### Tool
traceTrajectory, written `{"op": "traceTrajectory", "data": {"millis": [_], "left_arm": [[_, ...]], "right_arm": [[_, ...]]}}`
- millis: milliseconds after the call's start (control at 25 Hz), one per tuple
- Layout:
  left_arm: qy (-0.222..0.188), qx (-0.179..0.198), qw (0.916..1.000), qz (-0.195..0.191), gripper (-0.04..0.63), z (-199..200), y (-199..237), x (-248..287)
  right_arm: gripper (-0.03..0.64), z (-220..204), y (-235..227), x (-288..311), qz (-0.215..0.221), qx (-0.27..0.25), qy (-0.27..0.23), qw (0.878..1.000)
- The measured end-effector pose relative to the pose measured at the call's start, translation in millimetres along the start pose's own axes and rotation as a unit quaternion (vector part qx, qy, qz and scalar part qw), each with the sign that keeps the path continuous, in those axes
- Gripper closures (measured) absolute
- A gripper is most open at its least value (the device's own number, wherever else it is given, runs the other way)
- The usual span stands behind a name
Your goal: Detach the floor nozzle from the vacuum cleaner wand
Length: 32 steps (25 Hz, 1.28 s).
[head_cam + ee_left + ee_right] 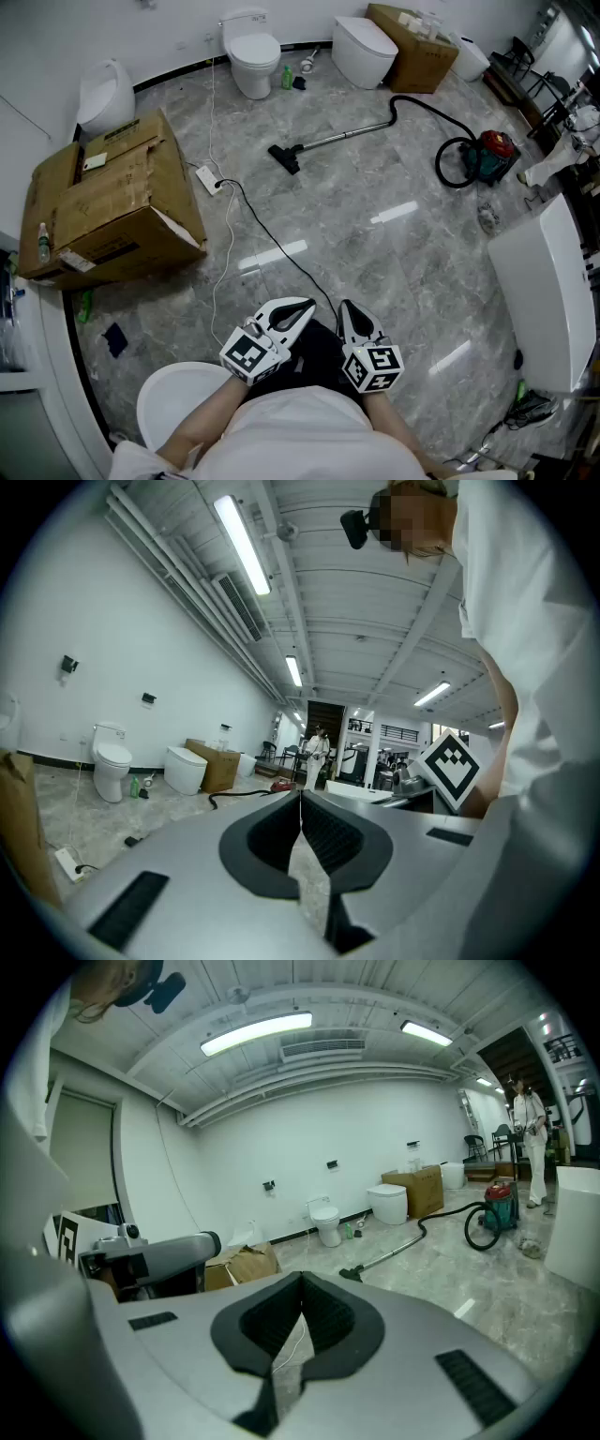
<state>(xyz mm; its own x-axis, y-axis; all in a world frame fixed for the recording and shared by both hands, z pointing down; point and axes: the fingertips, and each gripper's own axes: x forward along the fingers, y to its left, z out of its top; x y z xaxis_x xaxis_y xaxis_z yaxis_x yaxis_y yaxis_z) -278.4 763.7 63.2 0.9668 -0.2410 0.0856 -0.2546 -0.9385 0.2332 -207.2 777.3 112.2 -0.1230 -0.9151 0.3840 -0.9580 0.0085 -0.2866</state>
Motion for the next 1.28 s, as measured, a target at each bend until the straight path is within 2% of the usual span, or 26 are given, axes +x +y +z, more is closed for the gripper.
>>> {"op": "traceTrajectory", "data": {"millis": [400,560,640,800,1040,1280], "left_arm": [[-0.004,-0.004,0.9999,0.009,0.583,-8.3,7.7,-4.7],[-0.013,-0.024,0.9995,0.016,0.583,-10.9,13.2,-2.8],[-0.013,-0.029,0.9994,0.012,0.583,-12.0,13.2,1.8],[-0.003,-0.016,0.9999,0.002,0.583,-7.4,14.2,17.6],[-0.004,-0.008,0.9997,0.022,0.583,6.3,53.1,46.9],[-0.013,0.003,0.9990,0.043,0.583,34.4,100.0,94.9]], "right_arm": [[0.601,-2.6,3.2,2.2,0.000,0.001,0.002,1.000],[0.601,0.4,12.2,0.0,0.033,0.005,-0.010,0.999],[0.601,1.1,7.7,-1.0,0.033,0.004,-0.008,0.999],[0.600,11.4,-18.2,5.5,0.020,0.045,-0.021,0.999],[0.600,38.6,-43.0,43.9,0.031,0.041,-0.033,0.998],[0.600,83.0,-83.5,97.4,0.043,0.038,-0.029,0.998]]}}
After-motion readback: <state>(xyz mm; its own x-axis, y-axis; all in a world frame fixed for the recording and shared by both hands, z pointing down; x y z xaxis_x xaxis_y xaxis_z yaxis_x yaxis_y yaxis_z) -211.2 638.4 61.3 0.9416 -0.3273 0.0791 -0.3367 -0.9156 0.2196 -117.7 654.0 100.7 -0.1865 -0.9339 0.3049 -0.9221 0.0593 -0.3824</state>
